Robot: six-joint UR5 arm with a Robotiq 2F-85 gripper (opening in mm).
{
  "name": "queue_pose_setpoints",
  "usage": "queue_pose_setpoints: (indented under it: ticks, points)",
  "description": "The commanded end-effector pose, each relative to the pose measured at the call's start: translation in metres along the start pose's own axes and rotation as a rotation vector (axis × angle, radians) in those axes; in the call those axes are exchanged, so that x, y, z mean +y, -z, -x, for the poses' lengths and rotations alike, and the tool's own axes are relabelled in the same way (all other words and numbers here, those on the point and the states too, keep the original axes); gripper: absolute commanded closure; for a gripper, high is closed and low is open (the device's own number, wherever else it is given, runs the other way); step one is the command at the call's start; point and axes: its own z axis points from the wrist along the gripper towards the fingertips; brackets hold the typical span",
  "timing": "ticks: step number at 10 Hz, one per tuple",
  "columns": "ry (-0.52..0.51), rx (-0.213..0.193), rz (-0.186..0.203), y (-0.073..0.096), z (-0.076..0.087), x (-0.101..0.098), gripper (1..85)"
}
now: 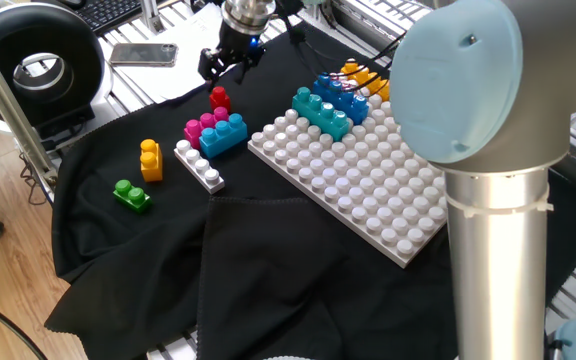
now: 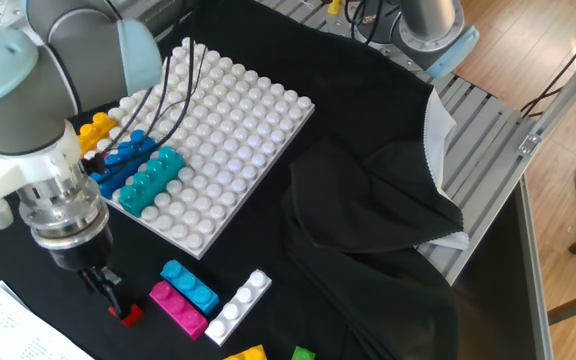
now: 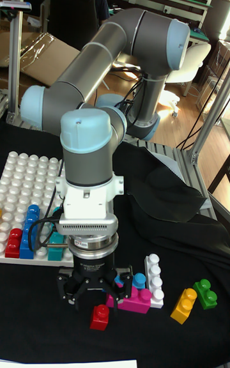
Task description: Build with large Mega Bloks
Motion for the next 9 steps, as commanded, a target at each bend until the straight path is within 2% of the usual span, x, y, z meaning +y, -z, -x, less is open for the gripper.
queue_pose_setpoints:
  ticks: [1,4,7,8,9]
  points:
    - [-0.037,-0.03,0.009,-0.014,0.009,0.001,17.0]
    - [-0.035,-0.029,-0.007,-0.035,0.005,-0.001,19.3]
    - [-0.029,-0.018,-0.004,-0.044,-0.002,0.001,22.3]
    - [-0.039,-0.013,0.003,-0.045,-0.005,0.004,25.3]
    - [-0.052,-0.007,0.004,-0.045,-0.007,0.005,36.3]
